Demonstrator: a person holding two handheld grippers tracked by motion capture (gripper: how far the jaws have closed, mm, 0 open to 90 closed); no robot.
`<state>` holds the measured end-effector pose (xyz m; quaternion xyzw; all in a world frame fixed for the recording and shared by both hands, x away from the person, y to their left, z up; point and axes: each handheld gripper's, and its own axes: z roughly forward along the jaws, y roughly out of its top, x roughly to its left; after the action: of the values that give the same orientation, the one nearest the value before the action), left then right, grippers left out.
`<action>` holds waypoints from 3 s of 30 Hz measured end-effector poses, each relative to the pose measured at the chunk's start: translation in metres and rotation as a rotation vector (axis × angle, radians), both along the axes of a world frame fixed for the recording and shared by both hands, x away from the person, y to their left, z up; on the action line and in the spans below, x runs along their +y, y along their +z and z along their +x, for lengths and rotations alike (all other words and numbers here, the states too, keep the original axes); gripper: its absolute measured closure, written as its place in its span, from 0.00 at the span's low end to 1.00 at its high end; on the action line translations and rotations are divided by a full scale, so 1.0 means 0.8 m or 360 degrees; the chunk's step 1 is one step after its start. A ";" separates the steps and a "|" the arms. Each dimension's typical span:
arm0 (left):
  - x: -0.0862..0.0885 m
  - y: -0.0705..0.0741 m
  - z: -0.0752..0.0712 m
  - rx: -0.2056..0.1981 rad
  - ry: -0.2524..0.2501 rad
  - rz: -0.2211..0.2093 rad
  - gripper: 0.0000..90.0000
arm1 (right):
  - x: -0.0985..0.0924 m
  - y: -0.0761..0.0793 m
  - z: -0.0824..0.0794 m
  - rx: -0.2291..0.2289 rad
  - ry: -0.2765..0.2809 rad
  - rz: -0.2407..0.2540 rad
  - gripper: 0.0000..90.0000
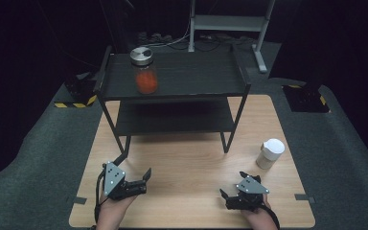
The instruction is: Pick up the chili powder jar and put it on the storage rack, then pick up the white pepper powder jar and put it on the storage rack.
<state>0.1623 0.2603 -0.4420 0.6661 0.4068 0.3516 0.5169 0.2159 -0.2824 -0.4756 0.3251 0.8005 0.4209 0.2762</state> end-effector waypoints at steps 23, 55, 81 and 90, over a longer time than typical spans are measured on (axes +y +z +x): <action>-0.013 -0.052 0.014 0.0310 -0.0006 0.0236 0.00 | 0.005 0.000 -0.002 -0.0011 -0.0031 -0.0016 0.01; -0.033 -0.042 0.015 0.0352 -0.0030 0.0430 0.01 | 0.004 -0.001 -0.003 -0.0025 -0.0009 -0.0028 0.00; -0.032 -0.044 0.012 0.0325 -0.0037 0.0433 0.01 | -0.031 0.011 -0.026 -0.0174 -0.0146 0.0185 0.00; -0.032 -0.044 0.012 0.0324 -0.0044 0.0433 0.01 | -0.050 0.014 -0.031 -0.0222 -0.0224 0.0238 0.00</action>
<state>0.1721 0.2351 -0.4776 0.7677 0.3964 0.3270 0.3828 0.1914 -0.3222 -0.4647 0.3702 0.7209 0.4806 0.3351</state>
